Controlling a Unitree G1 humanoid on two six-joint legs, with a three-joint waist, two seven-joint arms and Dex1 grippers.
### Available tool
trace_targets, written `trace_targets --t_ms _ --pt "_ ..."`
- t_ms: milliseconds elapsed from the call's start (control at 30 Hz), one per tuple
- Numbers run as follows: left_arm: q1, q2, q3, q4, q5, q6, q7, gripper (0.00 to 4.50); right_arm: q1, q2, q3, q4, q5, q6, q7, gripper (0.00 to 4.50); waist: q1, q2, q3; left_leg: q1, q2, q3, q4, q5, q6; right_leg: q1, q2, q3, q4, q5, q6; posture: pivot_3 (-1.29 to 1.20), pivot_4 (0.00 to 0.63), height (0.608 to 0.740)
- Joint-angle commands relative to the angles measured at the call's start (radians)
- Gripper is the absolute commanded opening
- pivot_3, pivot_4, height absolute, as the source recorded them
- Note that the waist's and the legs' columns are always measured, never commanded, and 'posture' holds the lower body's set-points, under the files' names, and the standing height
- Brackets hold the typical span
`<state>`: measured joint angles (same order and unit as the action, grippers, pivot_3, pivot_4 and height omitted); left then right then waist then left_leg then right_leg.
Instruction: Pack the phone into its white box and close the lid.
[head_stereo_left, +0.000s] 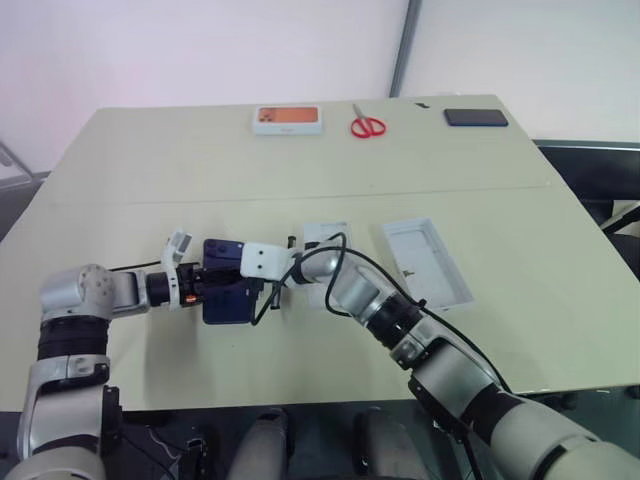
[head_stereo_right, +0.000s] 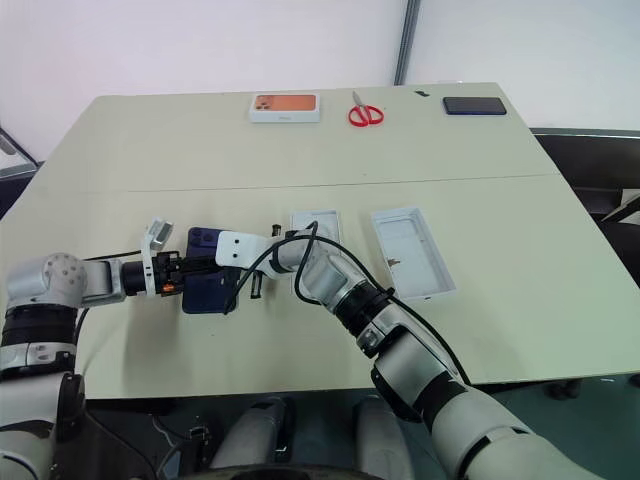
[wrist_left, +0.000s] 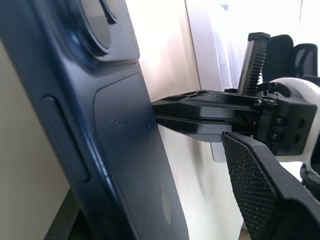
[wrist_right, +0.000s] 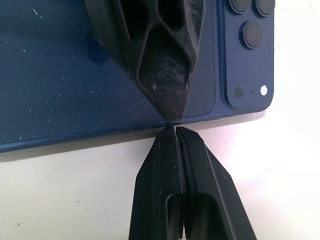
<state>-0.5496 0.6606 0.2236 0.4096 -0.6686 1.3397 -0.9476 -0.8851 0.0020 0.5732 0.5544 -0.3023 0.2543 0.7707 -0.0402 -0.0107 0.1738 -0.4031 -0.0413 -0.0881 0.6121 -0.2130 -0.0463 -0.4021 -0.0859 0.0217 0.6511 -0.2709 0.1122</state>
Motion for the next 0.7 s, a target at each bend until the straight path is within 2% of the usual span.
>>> trace_targets --t_ms 33,500,667,700 --pt "0.038 0.039 0.021 -0.011 0.001 -0.007 0.010 2.95 -0.014 0.002 -0.005 -0.015 -0.005 -0.004 0.001 0.05 -0.005 0.000 0.000 0.000 0.000 0.000 0.000 0.000 0.000 0.000 0.000 0.000 0.000 0.000 0.000 0.00 0.150 0.740" --pt "0.106 0.124 0.064 -0.049 -0.068 0.021 -0.014 2.95 -0.014 0.003 -0.002 -0.014 -0.010 -0.020 0.002 0.05 -0.028 0.000 0.000 -0.001 0.003 0.000 -0.002 0.000 0.000 -0.005 0.003 0.002 0.001 0.000 -0.001 0.00 0.150 0.740" --pt "0.128 0.112 0.059 -0.031 -0.075 0.011 -0.008 2.95 -0.013 0.002 0.000 -0.014 -0.016 -0.024 0.001 0.05 -0.028 0.000 0.000 -0.002 0.003 0.000 -0.002 0.000 0.000 -0.005 0.003 0.002 0.001 0.000 -0.001 0.00 0.150 0.740" --pt "0.127 0.105 0.066 -0.025 -0.082 0.016 -0.006 2.70 -0.013 0.002 0.000 -0.014 -0.017 -0.025 0.000 0.02 -0.028 0.000 0.000 -0.002 0.003 0.000 -0.002 0.000 0.000 -0.005 0.003 0.002 0.001 0.000 -0.001 0.00 0.150 0.740"
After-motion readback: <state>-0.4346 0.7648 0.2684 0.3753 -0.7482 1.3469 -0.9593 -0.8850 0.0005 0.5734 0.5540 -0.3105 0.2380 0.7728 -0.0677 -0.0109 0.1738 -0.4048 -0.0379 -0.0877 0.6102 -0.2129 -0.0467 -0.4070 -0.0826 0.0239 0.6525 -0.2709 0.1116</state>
